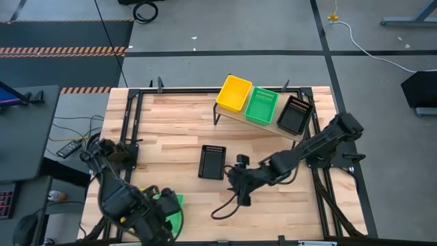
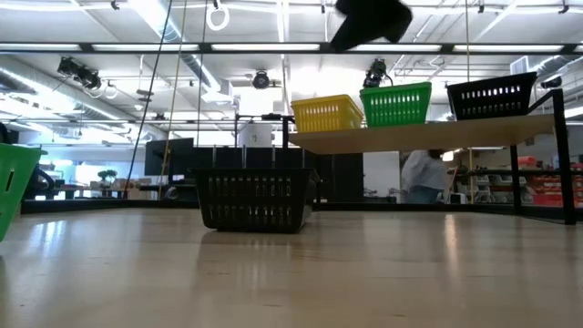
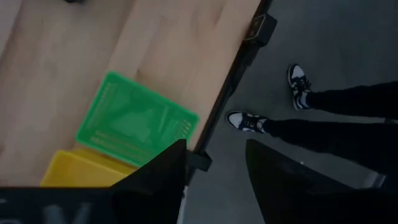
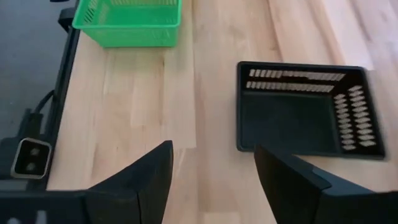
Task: Stack baskets on shelf by color
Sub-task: Stack the black bin on the black bin
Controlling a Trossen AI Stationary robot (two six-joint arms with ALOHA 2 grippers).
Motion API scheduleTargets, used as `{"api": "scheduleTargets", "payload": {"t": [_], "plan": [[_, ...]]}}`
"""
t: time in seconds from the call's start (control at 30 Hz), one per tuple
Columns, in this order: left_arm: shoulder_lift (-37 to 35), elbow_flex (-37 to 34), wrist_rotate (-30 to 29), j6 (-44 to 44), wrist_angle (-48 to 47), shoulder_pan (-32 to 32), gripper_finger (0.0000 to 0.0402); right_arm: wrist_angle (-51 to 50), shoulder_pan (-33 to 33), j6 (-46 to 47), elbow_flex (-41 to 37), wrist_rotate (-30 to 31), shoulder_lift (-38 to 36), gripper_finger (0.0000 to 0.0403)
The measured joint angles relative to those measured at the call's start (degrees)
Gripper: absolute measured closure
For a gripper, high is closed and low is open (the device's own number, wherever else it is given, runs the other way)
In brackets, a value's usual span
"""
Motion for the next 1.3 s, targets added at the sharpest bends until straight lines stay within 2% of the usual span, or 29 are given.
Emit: {"api": "scheduleTargets", "payload": {"t": [0.27, 0.47, 0.8, 1.3], "plan": [[0.0, 0.0, -2.53, -9.69, 0.01, -4.54, 0.023, 9.6, -0.9, -3.25, 0.0, -0.01, 7.27, 0.017], [-0.02, 0.0, -2.49, -12.52, 0.11, -5.35, 0.023, 13.21, -2.65, -4.28, 0.0, -0.03, 10.42, 0.0174], [-0.02, 0.0, -2.55, -12.89, 0.17, -5.09, 0.023, 13.42, -6.88, -4.46, 0.0, -0.39, 10.97, 0.0174], [-0.02, 0.0, -2.7, -12.82, 0.3, -4.72, 0.023, 13.74, -8.59, -4.84, -0.27, -2.89, 13.13, 0.0176]]}}
